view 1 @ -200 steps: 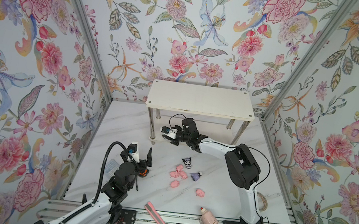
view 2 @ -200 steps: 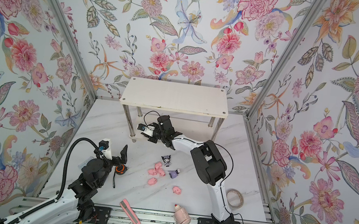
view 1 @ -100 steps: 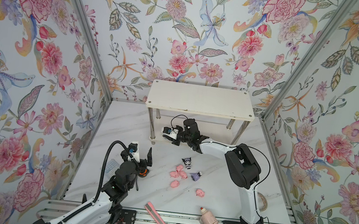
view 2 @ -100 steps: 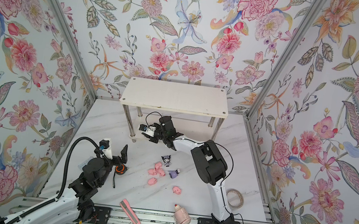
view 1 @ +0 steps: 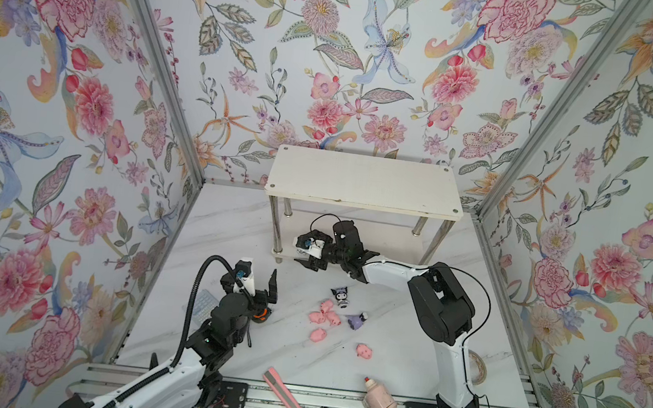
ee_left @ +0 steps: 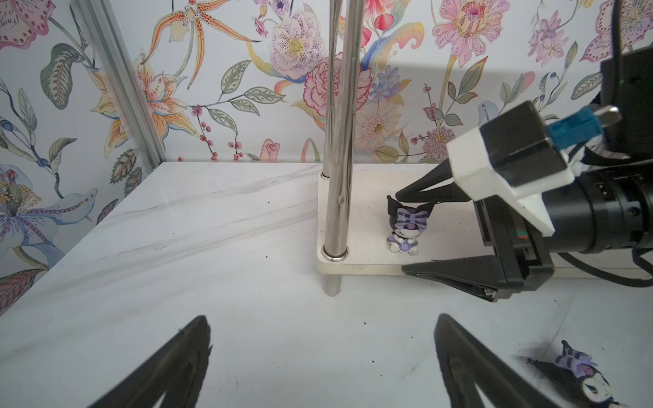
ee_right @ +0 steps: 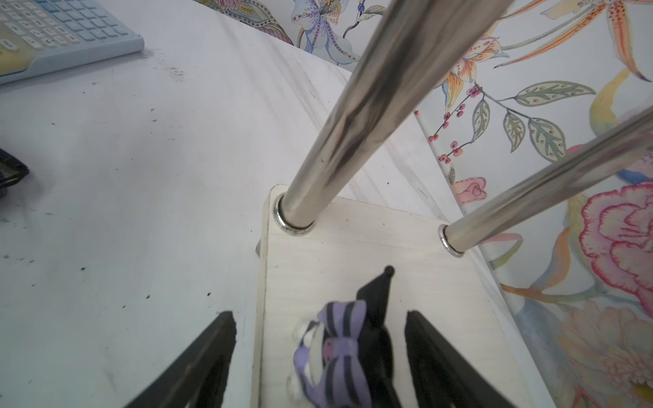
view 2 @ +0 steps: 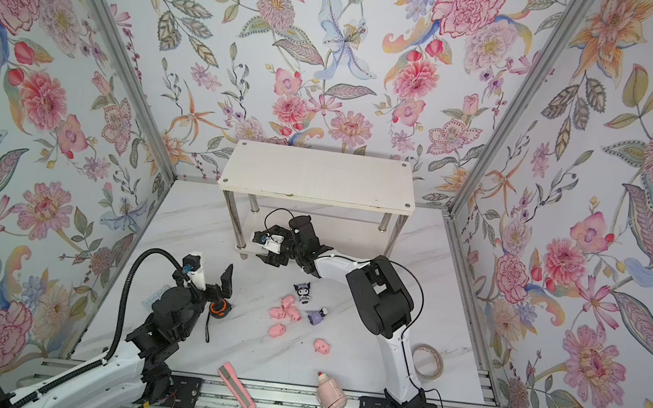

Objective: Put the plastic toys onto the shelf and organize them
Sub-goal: 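Lower the Kuromi figure onto the lower shelf board and open the right gripper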

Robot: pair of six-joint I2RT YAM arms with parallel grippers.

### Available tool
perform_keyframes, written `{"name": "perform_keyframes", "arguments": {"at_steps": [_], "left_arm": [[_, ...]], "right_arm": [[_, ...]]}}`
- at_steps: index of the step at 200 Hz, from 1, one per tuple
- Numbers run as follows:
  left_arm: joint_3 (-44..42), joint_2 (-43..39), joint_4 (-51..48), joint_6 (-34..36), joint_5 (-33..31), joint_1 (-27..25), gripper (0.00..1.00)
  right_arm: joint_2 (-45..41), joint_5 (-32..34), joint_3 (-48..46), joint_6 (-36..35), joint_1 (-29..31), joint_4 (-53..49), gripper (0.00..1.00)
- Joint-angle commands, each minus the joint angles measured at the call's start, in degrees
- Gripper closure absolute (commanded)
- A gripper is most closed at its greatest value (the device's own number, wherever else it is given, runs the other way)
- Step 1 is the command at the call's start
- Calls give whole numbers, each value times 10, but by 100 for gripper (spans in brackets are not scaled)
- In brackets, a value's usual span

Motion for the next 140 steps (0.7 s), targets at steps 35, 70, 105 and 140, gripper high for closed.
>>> {"name": "perform_keyframes", "arguments": {"at_steps": [35, 70, 105, 140], "left_arm": [[-4, -84, -3, -14, 1, -3, 1], [-21, -170, -28, -26, 1, -2, 1], [-17, -187, -60, -24, 47, -2, 1], [-37, -166, -15, -11, 90, -2, 6]], "right_arm": [[-98, 48, -89, 100, 14, 69, 20], [-141, 94, -133, 145, 24, 68, 18], [-180, 128, -158, 205, 44, 51, 30], [-171, 128, -144, 286, 64, 10, 88]]}}
